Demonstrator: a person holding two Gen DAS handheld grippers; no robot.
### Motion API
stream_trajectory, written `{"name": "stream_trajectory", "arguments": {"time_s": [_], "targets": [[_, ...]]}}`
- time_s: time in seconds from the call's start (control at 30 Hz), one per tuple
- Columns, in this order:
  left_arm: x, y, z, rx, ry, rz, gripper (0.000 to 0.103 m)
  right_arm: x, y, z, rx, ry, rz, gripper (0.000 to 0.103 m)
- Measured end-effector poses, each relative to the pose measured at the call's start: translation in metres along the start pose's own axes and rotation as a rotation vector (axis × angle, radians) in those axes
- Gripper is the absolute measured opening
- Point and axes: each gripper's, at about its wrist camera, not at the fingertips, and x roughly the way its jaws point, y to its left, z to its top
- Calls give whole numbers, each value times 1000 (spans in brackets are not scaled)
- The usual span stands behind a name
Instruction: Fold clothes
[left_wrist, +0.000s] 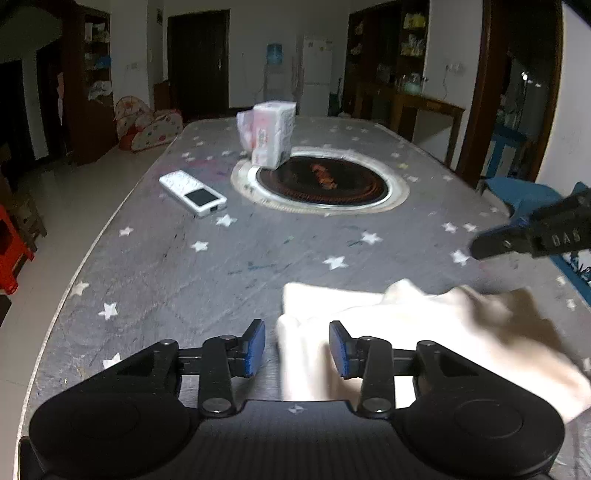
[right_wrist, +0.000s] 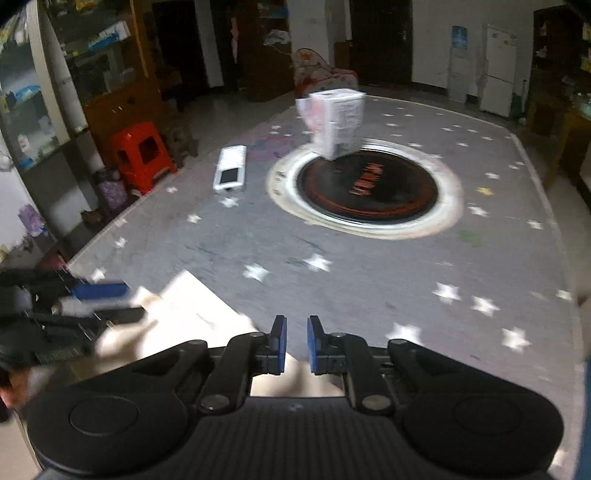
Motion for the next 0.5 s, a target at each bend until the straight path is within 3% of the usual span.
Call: {"name": "stream_trajectory", "arguments": {"time_s": [0.07,0.23,0.37,0.5], "targets": [[-8,-9,0,21,-12,-24,42,-10,-9,-11,-9,19,-37,12],[-19,-36,-6,59,10,-138,42,-16,-20,-40,19,55,-38,12],[-17,-56,-18,80,57,-216,42,-21,-28,-64,42,83,-39,27],[-12,-76,-32,132,88,-236,42,-26,-36,-87,64,112,-40,27]]}}
